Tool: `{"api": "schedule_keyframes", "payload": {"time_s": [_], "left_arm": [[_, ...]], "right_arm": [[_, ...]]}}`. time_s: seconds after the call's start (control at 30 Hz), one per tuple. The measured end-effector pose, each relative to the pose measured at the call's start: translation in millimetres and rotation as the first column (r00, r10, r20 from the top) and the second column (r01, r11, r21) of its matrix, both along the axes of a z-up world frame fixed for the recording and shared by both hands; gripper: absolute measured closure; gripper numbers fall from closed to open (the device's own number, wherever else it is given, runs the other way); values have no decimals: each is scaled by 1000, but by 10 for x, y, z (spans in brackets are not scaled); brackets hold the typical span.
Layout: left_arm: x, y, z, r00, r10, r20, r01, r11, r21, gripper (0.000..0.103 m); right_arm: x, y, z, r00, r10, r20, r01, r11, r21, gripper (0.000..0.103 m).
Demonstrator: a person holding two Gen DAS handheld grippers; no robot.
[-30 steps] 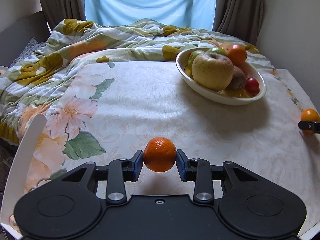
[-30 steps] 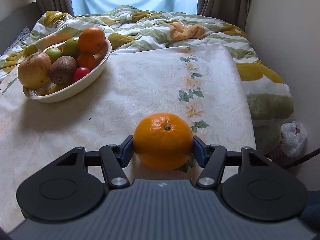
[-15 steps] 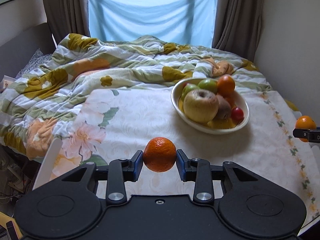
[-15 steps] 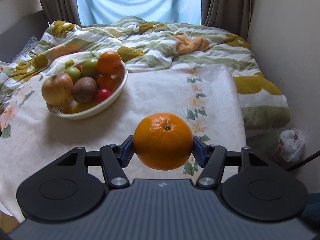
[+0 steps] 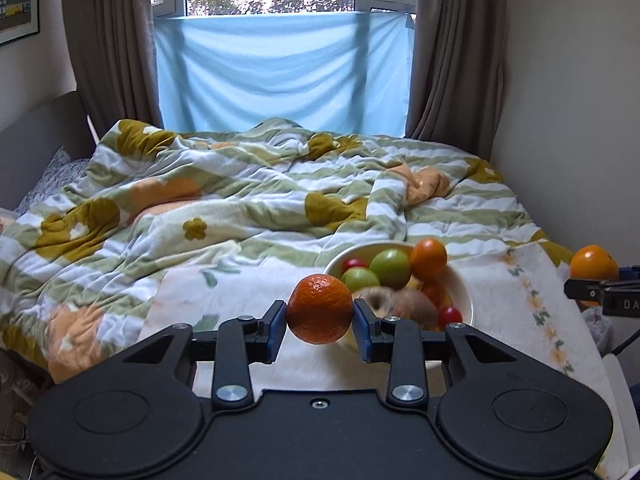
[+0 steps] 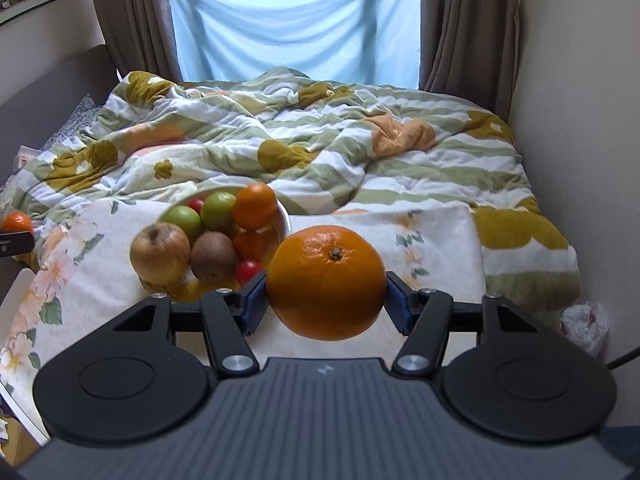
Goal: Organize fruits
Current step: 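Carry the mandarin and large orange to the bowl with both tools, then open the left tool to drop the mandarin into the bowl, then lower the large orange into the bowl and open the right tool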
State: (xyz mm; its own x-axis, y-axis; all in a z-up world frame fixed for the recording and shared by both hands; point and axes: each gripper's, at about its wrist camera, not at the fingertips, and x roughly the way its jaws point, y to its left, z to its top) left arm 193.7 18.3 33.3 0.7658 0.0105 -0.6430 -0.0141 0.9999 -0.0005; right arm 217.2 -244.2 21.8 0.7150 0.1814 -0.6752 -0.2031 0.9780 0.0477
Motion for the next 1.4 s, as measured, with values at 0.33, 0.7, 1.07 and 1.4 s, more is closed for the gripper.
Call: {"api": "schedule_keyframes", "payload": {"time_s": [0.33,0.7,1.07,1.4], "left_arm": [[755,-190,-114,994,-107,-31,107,994,-22,64],[1441,-402,-551,966,-218,-141,213,976,-51,64],[1657,-487,-870,938,-252,-237,248,968,-48,63],[1447,-382,-657,962,-220,-159,231,972,53,2]], "right_arm": [[466,266,117,1000,20,1,-20,999,27,28],[963,371,-14,999,-9,-36,11,999,31,28],[1164,315,-130,997,-42,-67,44,999,27,28],[1197,347,-126,997,-30,-67,32,999,26,28]]}}
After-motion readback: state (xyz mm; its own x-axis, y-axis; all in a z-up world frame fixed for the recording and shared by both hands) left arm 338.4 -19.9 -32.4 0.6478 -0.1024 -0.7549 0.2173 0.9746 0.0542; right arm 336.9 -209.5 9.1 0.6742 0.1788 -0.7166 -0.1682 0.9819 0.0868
